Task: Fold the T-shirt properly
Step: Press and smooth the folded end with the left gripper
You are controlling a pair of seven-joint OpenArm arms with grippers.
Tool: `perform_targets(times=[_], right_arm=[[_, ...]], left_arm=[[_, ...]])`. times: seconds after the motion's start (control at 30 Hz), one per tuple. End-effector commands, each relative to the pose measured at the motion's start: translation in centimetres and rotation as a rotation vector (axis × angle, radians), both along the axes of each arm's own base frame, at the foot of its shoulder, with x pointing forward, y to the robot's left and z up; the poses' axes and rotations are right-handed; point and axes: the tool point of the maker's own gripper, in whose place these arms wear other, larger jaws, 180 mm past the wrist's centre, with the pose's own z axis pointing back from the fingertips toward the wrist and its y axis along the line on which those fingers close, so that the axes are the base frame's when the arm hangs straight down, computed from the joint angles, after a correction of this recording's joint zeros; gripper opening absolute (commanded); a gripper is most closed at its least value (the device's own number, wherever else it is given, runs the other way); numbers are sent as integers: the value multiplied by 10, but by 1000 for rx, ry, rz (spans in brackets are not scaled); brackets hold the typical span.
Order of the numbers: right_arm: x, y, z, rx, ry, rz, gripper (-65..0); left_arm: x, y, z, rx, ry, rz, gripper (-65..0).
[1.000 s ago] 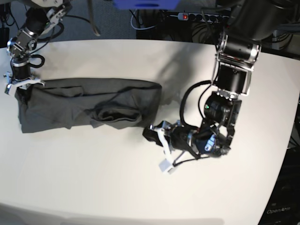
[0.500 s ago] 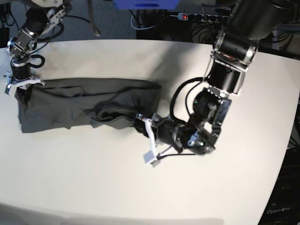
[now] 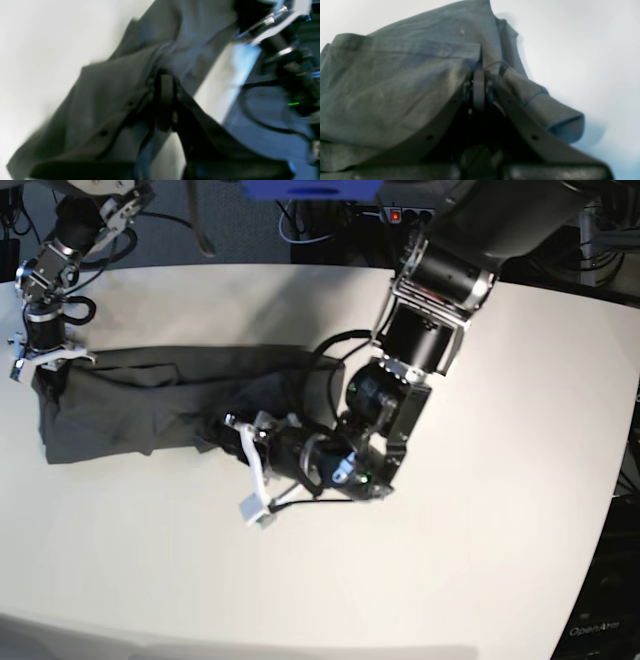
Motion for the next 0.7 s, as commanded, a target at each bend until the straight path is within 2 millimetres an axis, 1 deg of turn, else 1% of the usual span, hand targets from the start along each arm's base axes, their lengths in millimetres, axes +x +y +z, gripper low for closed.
perform_targets(times=[0.0,0.1,0.13,0.17,0.27,0.33,0.4,0.43,0.53,0.6,0.67], right_arm=[[-34,24,-53,30,281,76,-649],[-34,24,-53,30,281,76,-649],[-34,24,-54,31,282,76,-649],[-34,24,-54,31,282,76,-649],[-34,24,-54,31,282,76,-649],[-34,25,-54,33,282,77,-649],[-33,33,-56,45,280,81,-649],[-33,36,-57,48,279,83,-649],[-33,39,-59,54,279,84,-649],[-32,40,-59,55,278,85,-649],[-32,40,-59,55,278,85,-649]], left_arm=[[21,1,29,-75,-46,36,-630],[38,28,38,-115,-41,101,-630],[40,38,36,-99,-40,104,-630],[42,53,31,-63,-36,105,-630],[43,86,16,22,-19,110,-630],[44,94,13,47,-22,111,-630],[39,93,11,77,-42,77,-630],[36,90,11,88,-56,52,-630],[23,74,15,112,-97,-29,-630],[14,66,11,132,-102,-74,-630],[9,63,9,142,-101,-93,-630]])
